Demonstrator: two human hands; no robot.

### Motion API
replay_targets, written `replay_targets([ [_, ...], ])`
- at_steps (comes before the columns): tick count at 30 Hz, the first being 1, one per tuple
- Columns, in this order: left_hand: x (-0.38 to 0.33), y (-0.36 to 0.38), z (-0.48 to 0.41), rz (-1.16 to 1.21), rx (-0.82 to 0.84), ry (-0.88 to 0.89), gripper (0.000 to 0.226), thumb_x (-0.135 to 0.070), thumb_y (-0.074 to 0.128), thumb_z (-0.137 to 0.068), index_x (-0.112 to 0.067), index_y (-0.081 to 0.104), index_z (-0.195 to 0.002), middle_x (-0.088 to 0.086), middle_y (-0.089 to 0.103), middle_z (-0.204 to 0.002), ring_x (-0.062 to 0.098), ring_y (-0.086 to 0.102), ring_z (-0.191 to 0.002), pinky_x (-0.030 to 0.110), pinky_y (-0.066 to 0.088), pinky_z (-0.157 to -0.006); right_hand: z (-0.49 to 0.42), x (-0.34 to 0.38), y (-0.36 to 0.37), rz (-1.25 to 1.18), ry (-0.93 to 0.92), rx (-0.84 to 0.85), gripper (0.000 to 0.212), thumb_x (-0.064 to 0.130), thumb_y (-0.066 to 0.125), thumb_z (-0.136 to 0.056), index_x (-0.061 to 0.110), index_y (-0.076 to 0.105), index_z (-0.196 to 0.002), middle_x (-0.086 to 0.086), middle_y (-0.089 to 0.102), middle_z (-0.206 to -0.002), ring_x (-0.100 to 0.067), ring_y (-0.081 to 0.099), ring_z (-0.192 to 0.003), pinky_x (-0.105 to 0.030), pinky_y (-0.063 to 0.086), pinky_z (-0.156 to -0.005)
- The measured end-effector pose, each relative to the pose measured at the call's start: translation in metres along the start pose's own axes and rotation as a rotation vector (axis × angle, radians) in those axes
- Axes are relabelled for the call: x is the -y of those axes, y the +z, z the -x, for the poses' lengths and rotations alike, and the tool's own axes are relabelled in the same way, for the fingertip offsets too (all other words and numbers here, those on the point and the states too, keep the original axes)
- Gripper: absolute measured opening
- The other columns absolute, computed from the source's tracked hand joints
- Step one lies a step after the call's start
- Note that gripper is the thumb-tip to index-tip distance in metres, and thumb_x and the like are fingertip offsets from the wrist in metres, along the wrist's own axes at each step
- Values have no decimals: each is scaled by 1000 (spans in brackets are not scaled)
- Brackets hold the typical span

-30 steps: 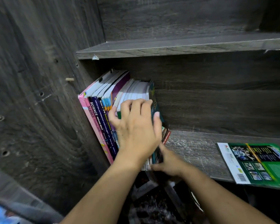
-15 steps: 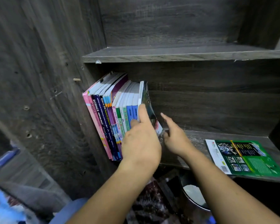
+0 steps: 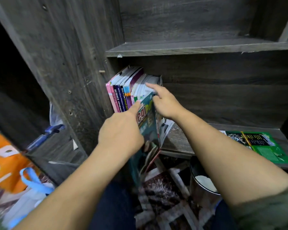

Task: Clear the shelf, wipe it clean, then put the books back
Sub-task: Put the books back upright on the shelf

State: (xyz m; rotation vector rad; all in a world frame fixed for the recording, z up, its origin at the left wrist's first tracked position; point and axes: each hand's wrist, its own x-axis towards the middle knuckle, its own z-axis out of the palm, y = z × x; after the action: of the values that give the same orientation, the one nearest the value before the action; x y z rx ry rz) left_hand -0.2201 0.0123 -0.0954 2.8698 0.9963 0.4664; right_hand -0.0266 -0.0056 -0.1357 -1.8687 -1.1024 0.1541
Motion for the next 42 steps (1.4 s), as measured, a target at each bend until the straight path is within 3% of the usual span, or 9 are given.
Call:
replay_targets([
  [3, 9, -13, 10, -60, -16, -31, 83, -20, 56, -83, -44, 13, -151, 14, 62, -111, 36, 59, -89, 34, 39, -69, -9, 18, 18, 130, 35, 106, 53, 21, 49, -94, 36, 42, -144, -15, 12, -160, -32, 15, -147, -32, 17, -118],
  [6, 17, -20, 16, -80, -60, -55, 83, -20, 58, -83, -42, 14, -150, 13, 62, -103, 37, 61, -88, 34, 38, -66, -11, 26, 37, 264, 122, 71, 55, 38, 60, -91, 45, 39, -142, -8, -4, -162, -40, 9, -144, -44, 20, -116],
  [12, 28, -17, 15, -56, -85, -94, 84, -23, 58, -83, -43, 13, -150, 12, 64, -105, 38, 62, -95, 34, 39, -69, -17, 15, 51, 444, 24, -121, 61, 50, 69, -83, 47, 39, -136, -9, 13, -154, -40, 18, -136, -58, 36, -104],
  [15, 30, -14, 12, -42, -55, -101, 84, -21, 56, -83, -45, 12, -150, 11, 63, -107, 37, 61, -96, 35, 44, -73, -17, 11, 49, 441, -30, -150, 56, 48, 69, -83, 46, 43, -132, -6, 18, -153, -37, 19, -136, -55, 41, -99],
  [20, 30, -13, 7, -26, -39, -102, 85, -20, 57, -82, -47, 13, -149, 11, 63, -107, 36, 60, -96, 34, 42, -72, -10, -6, 32, 376, -76, -188, 48, 41, 72, -82, 43, 50, -125, -1, 14, -155, -32, 20, -136, -46, 43, -95],
  [27, 20, -15, -16, -68, -60, -62, 87, -16, 58, -78, -43, 17, -151, 10, 64, -110, 35, 61, -97, 34, 45, -74, -5, -23, 3, 316, 50, -316, 53, 33, 80, -65, 38, 57, -113, 1, 15, -155, -31, 26, -130, -35, 39, -91],
  [33, 2, -24, -50, -84, -125, -15, 64, -15, 57, -77, -34, 38, -136, 11, 62, -108, 37, 58, -97, 32, 39, -70, -3, -37, -15, 280, 73, -317, 55, 32, 80, -64, 38, 57, -114, 1, 25, -149, -29, 29, -126, -31, 33, -95],
  [37, -9, -9, -76, -87, -130, -51, 80, -13, 58, -82, -31, 22, -151, 15, 59, -120, 37, 56, -109, 35, 42, -77, -1, -39, -11, 268, 54, -317, 54, 32, 79, -66, 35, 58, -115, 1, 28, -146, -27, 29, -123, -26, 28, -89],
  [42, -11, 51, -89, -35, -78, -88, 87, -14, 60, -86, -30, 9, -154, 15, 61, -110, 36, 61, -101, 40, 47, -78, 0, -39, -7, 266, 38, -330, 53, 31, 80, -66, 33, 59, -114, 3, 29, -145, -26, 30, -119, -25, 30, -85],
])
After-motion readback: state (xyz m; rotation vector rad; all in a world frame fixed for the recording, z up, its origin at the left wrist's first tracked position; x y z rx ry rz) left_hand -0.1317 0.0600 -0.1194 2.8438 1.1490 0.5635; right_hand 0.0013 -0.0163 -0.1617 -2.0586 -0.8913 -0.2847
